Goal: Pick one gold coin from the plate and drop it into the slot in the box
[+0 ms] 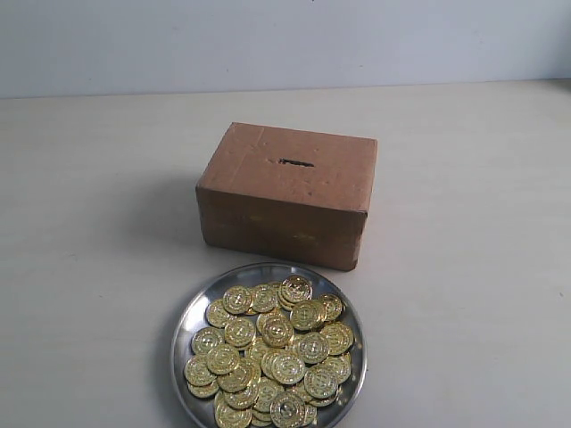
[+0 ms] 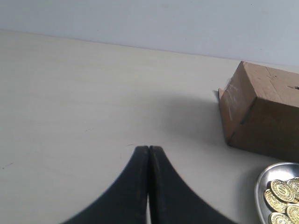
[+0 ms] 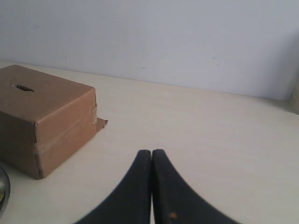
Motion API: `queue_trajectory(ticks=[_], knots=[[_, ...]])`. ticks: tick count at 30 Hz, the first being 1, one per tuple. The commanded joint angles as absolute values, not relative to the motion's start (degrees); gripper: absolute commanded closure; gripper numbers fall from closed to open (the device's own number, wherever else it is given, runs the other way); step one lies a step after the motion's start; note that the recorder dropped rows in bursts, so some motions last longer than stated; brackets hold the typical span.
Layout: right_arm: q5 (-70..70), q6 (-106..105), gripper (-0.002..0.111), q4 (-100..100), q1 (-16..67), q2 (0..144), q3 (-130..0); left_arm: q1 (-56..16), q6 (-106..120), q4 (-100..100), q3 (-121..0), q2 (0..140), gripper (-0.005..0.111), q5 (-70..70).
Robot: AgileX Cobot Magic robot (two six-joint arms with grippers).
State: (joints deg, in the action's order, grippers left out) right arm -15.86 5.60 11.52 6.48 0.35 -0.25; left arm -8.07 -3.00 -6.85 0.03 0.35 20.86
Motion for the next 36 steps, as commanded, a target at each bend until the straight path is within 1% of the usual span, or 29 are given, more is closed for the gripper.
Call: queue_trajectory(ticks=[1,36], knots=[[-15.4,1.6,0.108,8.6,6.2,0.0,0.0,-8.0,-3.3,-6.7,0.0,0.0,0.107,20.4],[-15.3,2.9,0.108,4.8,5.8,0.0,0.0,-8.0,-3.3,-6.7,0.0,0.0,0.107,20.4]])
